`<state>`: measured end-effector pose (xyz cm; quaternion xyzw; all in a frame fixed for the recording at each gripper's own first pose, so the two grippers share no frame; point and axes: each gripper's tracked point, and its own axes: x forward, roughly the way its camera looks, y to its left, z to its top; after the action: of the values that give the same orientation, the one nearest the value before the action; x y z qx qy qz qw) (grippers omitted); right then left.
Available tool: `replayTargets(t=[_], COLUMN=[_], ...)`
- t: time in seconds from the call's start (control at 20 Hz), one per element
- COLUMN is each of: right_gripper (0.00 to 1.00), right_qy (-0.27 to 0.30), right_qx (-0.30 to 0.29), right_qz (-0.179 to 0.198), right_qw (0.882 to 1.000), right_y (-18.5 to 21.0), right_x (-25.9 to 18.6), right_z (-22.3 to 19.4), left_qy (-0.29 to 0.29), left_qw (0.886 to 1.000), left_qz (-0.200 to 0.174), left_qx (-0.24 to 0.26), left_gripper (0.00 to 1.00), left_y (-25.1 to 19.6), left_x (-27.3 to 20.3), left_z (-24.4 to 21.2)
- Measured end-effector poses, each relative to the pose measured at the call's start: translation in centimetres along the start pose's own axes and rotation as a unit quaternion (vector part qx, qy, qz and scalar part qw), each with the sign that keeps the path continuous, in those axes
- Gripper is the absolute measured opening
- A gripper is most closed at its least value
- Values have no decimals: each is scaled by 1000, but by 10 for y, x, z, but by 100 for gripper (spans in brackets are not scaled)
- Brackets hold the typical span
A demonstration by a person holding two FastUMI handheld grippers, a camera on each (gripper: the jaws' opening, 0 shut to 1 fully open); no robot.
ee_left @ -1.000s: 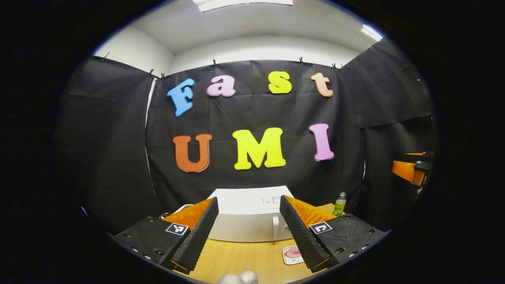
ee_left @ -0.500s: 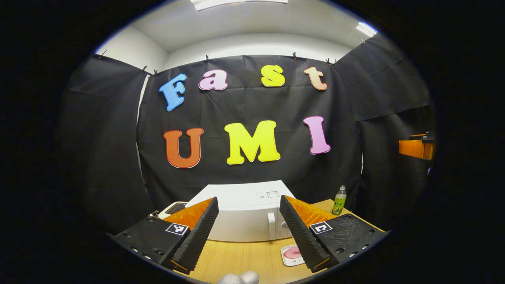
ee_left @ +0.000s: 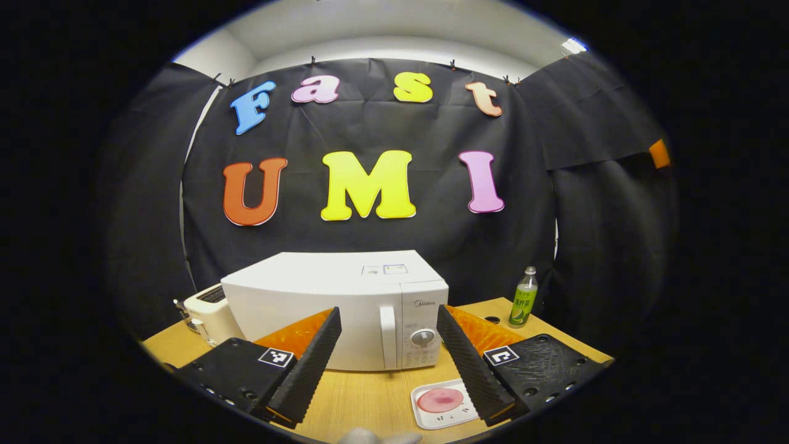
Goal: Open the microwave oven with the left hand, put the food in, and close the microwave oven.
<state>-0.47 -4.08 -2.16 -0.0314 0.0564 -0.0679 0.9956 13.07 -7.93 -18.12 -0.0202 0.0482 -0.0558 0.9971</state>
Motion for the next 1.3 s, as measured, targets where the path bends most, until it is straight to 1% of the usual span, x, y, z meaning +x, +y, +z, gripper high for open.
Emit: replayTargets(t=[0.05,0.1,0.3,0.45,0.5,0.55,0.6,0.65,0.7,0.75,0.8,0.85,0.95,1.0,1.05,1.15,1.2,1.25,1.3], right_gripper=[100,92,92,92,92,94,96,96,96,100,100,100,100,96,100,100,96,100,100], right_qy=[4,9,25,38,41,44,44,43,43,44,44,45,47,47,48,50,49,48,46], right_qx=[-8,-15,-18,-25,-28,-30,-31,-29,-26,-24,-21,-20,-17,-16,-15,-18,-19,-22,-25], right_qz=[-7,-14,-41,-52,-55,-57,-59,-61,-64,-66,-66,-67,-67,-67,-67,-66,-65,-64,-62], right_qw=[1000,1000,999,998,997,997,997,997,997,997,997,997,996,996,996,996,997,997,997], right_y=[-1,-3,-4,-1,-1,-1,-1,-1,0,0,1,3,5,7,8,12,14,17,19], right_x=[-2,-4,-7,-5,-6,-6,-7,-6,-7,-7,-7,-7,-9,-10,-10,-12,-13,-14,-16], right_z=[-1,-2,-5,-11,-12,-14,-12,-12,-11,-12,-12,-13,-13,-13,-13,-13,-11,-10,-8], left_qy=[7,18,29,35,34,38,38,39,43,42,44,53,53,50,48,47,46,45,49], left_qw=[1000,1000,1000,999,999,999,999,999,999,999,999,999,999,999,999,999,999,999,998], left_qz=[2,2,0,-2,-3,-4,-7,-4,6,19,11,2,-7,-9,-9,-9,-13,-18,-24], left_qx=[-3,-7,0,2,1,1,-5,-7,-3,5,2,-6,-9,-10,-9,-6,-5,-8,-11], left_gripper=[96,96,96,94,91,87,81,77,70,72,42,27,26,22,19,13,10,10,10], left_y=[1,-1,-3,-5,-6,-7,-7,-7,-2,5,2,-1,-1,0,1,0,0,-1,-1], left_x=[15,29,77,99,105,108,110,112,114,112,113,116,113,112,113,112,110,110,108], left_z=[-13,-24,-53,-68,-71,-74,-77,-79,-82,-82,-83,-91,-87,-87,-86,-87,-87,-86,-87])
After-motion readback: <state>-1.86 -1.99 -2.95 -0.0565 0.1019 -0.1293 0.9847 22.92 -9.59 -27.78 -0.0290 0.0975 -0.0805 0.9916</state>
